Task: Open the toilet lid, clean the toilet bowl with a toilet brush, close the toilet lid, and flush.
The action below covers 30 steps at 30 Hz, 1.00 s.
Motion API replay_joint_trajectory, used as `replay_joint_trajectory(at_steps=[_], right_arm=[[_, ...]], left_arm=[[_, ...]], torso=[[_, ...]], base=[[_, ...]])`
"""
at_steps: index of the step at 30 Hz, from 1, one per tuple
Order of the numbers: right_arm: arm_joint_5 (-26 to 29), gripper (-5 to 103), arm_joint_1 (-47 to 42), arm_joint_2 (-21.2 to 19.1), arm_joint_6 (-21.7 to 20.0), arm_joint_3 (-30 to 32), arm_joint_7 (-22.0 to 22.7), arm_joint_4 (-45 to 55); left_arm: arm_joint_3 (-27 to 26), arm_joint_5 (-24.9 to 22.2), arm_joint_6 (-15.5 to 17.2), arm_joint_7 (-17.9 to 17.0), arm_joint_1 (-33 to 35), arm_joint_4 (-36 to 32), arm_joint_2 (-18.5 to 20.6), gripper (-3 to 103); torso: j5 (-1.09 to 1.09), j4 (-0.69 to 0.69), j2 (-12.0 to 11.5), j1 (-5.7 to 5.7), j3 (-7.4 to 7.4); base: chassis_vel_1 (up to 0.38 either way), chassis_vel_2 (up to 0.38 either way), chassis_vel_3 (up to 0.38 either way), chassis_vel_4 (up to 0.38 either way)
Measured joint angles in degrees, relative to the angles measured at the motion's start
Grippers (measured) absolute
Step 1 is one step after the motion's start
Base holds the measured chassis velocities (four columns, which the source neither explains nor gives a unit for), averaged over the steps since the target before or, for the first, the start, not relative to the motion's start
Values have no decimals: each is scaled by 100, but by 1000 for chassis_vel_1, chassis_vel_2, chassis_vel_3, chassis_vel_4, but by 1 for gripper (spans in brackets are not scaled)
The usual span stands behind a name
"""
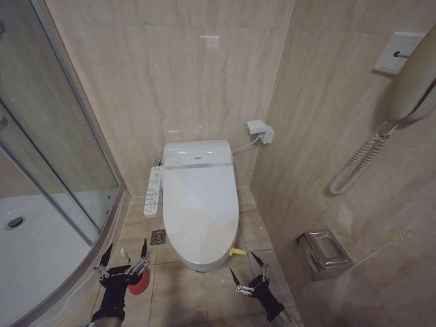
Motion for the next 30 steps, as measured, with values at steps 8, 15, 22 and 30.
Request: replay_joint_trajectory(at_steps=[8,15,22,30], right_arm=[[121,100,597,204,176,90,104,-791],[207,103,774,277,174,146,130,-980],[236,99,889,376,186,198,125,-1261],[410,75,725,373,238,178,4,-1039]], left_arm=[[-70,79,-6,0,64,-11,-79,100],[-53,128,-12,-1,77,-11,-110,100],[-37,153,-16,-1,102,-60,-119,100],[-32,153,-28,-3,76,-31,-102,100]], torso=[[0,0,0,0,0],[0,0,0,0,0],[0,1,0,0,0],[0,0,0,0,0]], base=[[0,0,0,0],[0,0,0,0],[0,0,0,0],[0,0,0,0]])
